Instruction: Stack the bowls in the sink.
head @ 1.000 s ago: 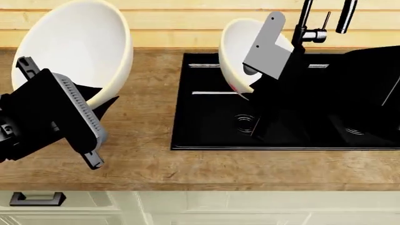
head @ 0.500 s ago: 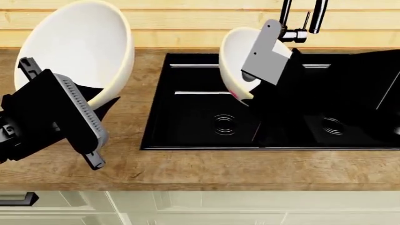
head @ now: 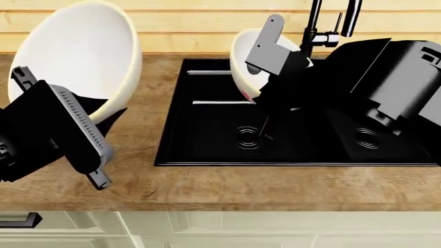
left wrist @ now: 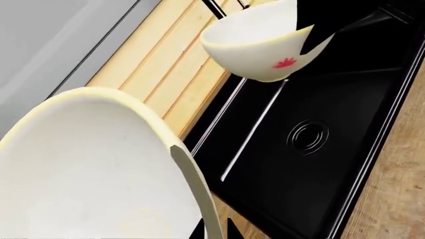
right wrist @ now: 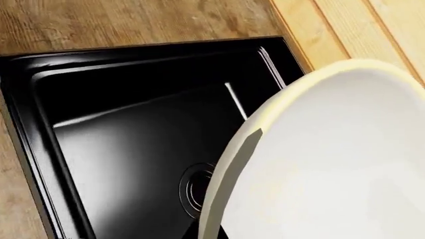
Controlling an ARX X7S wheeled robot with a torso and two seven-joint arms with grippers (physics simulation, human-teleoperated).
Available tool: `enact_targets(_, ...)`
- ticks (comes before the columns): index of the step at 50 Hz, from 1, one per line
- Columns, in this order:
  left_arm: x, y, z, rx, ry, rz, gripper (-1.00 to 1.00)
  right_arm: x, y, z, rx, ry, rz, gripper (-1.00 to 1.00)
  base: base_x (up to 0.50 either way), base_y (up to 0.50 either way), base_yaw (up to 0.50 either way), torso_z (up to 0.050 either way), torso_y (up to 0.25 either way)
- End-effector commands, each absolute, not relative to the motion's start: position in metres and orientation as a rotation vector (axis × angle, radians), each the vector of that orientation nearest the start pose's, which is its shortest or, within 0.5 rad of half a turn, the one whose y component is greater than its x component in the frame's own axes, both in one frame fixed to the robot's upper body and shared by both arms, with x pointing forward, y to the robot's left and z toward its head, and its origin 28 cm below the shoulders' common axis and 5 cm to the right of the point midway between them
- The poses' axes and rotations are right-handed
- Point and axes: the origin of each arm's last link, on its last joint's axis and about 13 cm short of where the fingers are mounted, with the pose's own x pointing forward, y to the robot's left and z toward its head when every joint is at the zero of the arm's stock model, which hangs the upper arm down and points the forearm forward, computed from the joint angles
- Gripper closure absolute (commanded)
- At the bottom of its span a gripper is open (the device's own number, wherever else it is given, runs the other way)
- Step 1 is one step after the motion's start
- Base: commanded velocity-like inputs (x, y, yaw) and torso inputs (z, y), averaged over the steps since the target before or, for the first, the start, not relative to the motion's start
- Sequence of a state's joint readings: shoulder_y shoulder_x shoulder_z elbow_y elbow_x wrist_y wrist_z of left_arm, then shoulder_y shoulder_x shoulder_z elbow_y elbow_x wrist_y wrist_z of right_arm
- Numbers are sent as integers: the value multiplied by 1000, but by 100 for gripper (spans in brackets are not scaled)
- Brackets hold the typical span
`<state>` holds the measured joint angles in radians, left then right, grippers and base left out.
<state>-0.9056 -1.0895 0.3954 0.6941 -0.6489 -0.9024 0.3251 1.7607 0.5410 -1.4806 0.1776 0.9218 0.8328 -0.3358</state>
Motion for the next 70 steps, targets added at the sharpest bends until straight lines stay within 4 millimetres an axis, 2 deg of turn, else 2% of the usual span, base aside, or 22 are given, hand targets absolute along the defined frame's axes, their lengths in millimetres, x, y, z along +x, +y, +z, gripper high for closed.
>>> enact_targets(1,222,316,289,806,-49,-529,100,369,-112,314,-841,385,716,100,359,0,0,0,0)
enact_targets(14,223,314,289,809,-49,-534,100,366,-115,310,-833,393,716,100,359,0,0,0,2)
enact_targets(23,225,314,287,807,-50,-537,100,366,-114,307,-832,407,728,100,0,0,0,1,1)
enact_targets(53,220,319,281,800,-30,-521,100,388,-100,254,-816,519,786,100,0,0,0,0,1)
enact_targets(70,220,321,278,796,-25,-519,100,395,-91,239,-831,559,831,100,0,0,0,1,1)
